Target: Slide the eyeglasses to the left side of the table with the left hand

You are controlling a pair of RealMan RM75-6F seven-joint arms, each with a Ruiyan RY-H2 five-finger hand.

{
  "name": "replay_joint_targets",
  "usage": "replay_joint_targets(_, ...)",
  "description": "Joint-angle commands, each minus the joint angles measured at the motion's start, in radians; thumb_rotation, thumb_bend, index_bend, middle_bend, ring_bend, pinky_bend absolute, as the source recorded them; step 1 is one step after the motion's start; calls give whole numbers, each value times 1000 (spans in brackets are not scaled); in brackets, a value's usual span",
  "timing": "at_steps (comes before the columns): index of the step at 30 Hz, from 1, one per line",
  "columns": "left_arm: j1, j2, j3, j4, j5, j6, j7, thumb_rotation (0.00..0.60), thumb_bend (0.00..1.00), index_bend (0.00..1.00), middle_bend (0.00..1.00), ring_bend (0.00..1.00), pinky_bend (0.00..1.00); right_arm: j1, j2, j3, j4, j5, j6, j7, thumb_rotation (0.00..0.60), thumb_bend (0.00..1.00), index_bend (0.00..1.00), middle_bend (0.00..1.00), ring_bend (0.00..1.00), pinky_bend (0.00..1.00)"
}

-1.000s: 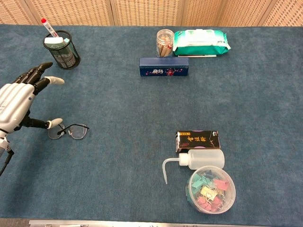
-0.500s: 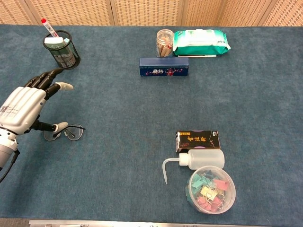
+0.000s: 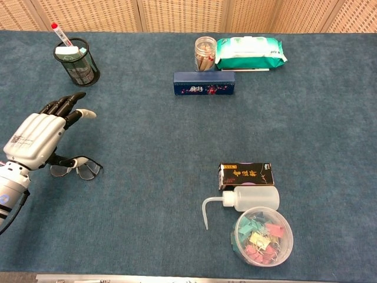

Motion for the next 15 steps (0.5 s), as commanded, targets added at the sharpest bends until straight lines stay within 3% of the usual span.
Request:
replay_joint_targets(1, -2, -7, -1, 12, -5, -5, -5, 600, 119, 223, 0, 14, 97, -1, 0, 0, 0, -1, 2, 1, 600, 0, 357, 366, 267, 447)
replay_joint_targets(8, 2, -10, 2, 29, -10, -1, -20, 600, 119, 223, 0, 14, 97, -1, 1, 0, 0, 0, 2, 2, 600, 0, 357, 366, 267, 447)
replay_joint_targets(15, 28, 43, 2, -41, 20, 85, -36, 600, 119, 223, 0, 14, 97, -2, 1, 0, -1, 1, 3, 2, 600, 0, 357, 366, 267, 447)
